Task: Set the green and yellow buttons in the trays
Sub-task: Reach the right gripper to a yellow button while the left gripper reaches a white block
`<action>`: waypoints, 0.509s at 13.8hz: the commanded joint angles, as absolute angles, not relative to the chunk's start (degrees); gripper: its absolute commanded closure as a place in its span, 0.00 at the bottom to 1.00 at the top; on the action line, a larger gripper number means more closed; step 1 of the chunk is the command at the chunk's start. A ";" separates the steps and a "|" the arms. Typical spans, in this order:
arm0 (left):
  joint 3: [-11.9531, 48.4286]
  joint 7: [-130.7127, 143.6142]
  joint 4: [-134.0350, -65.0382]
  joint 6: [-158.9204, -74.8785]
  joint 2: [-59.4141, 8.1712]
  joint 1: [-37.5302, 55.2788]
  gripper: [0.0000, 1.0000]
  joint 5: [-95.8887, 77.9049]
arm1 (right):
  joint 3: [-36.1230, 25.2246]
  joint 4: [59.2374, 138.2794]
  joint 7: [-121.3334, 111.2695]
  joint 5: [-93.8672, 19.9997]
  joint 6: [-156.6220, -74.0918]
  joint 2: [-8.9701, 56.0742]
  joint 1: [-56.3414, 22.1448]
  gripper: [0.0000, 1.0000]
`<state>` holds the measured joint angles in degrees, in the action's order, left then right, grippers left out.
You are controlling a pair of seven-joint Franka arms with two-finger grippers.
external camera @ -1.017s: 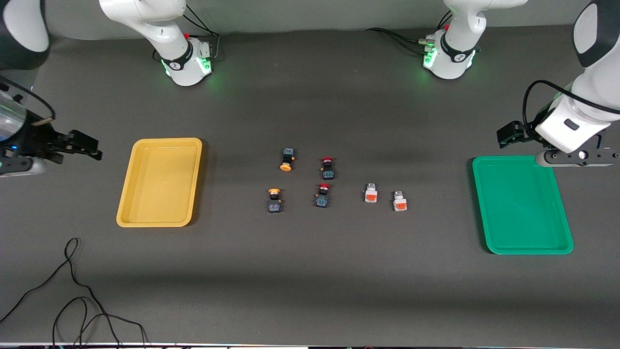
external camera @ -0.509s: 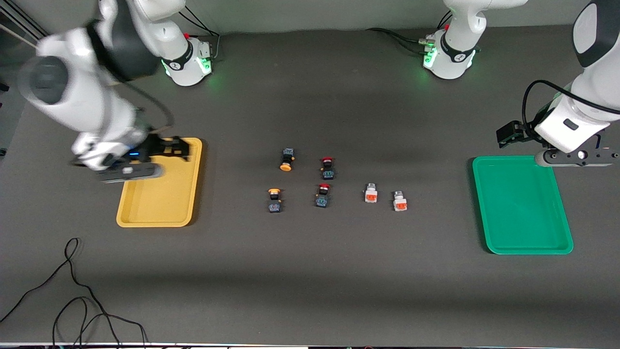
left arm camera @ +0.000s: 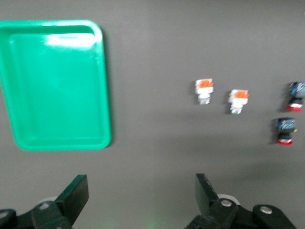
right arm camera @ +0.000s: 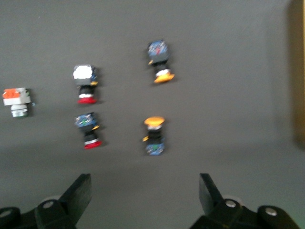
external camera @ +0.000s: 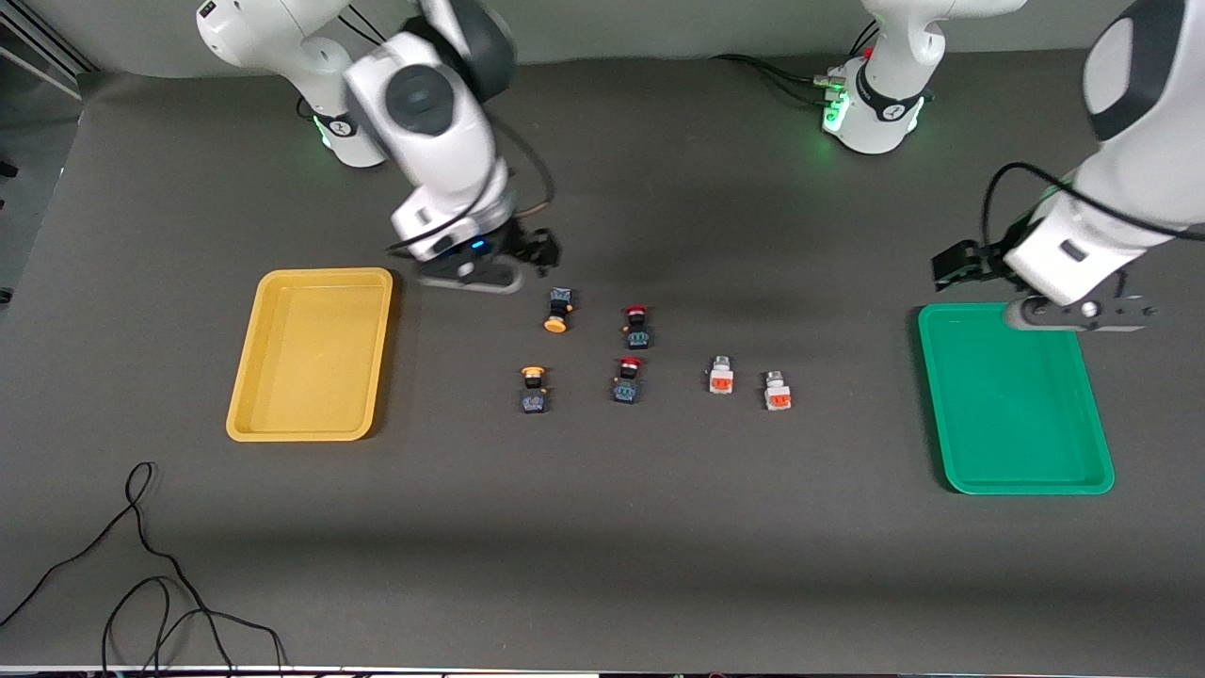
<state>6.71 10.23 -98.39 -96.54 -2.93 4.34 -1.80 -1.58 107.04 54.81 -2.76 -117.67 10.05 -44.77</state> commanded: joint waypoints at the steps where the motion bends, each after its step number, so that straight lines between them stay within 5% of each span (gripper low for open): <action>1: 6.24 14.75 -96.86 -101.31 -7.81 8.69 0.00 -2.37 | -2.55 106.52 58.01 -2.46 -120.49 13.17 -45.88 0.00; 7: 6.24 17.40 -96.86 -109.15 -19.49 12.66 0.00 -2.02 | -2.72 113.44 58.44 -1.85 -135.49 21.61 -45.79 0.00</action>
<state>6.98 16.40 -98.45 -108.35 -16.17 11.36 -1.84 -2.74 110.07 57.25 -2.53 -129.31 19.88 -45.55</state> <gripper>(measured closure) 0.000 0.000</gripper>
